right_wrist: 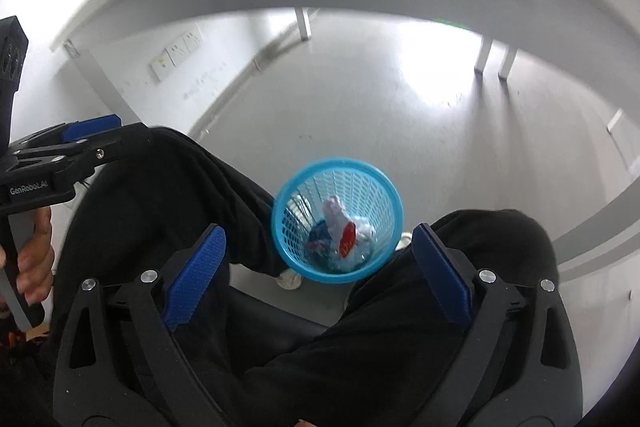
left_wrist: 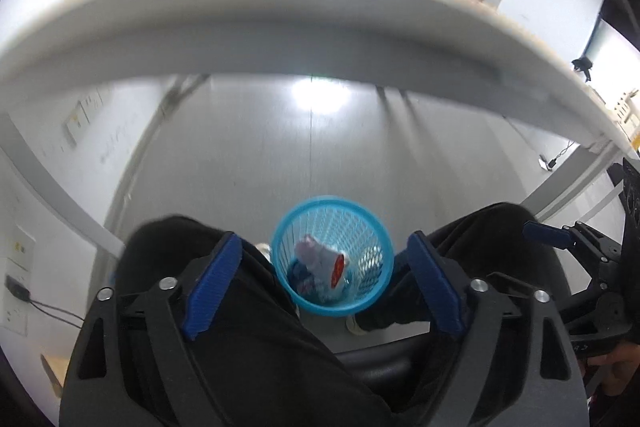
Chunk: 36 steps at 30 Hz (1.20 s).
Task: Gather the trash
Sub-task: 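Raise both grippers toward the foam box and foil wrapper on the table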
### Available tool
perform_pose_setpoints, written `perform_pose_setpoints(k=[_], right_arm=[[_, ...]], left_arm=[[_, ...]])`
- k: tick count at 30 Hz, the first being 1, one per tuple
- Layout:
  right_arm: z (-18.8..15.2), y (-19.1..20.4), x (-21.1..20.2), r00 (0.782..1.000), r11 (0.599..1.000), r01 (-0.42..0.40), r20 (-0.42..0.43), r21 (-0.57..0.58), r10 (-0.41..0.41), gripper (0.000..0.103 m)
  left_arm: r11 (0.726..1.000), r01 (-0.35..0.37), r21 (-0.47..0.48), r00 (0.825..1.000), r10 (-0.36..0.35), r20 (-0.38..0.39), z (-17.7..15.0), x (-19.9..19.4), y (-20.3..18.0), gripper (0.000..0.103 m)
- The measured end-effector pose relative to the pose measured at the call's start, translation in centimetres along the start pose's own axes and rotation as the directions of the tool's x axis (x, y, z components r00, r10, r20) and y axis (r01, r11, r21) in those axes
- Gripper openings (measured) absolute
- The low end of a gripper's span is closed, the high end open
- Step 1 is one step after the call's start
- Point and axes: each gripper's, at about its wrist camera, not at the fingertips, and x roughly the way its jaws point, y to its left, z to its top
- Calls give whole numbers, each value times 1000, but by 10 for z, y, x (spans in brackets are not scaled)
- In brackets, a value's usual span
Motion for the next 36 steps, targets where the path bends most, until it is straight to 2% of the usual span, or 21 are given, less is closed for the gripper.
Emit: perform_pose_setpoints(k=[4,7,14,18,26,36], right_arm=[[5,10,-40,995,999,-20,96,-34,23,93],[14,15,-68,986,998,-21,164,-52,29,94],[47,11,-121,950,1000,0,311,-17,5,94],[75,11,-134,930,999,32,368,-10,-26,94],[150,7,-128,923,999,44,381,27,-51,94],[233,12,-94,934,997,76,349,28,-81,94]], left_arm=[[999,-29,26,996,27,85,6,-34,-5,92],[999,-25,21,992,22,127,13,-54,-5,95],[999,-35,15,974,30,226,42,-80,-1,97],[999,-41,11,967,37,250,63,-84,1,97],[999,-28,16,967,23,252,93,-75,2,97],[999,-25,48,970,12,244,124,-56,-1,97]])
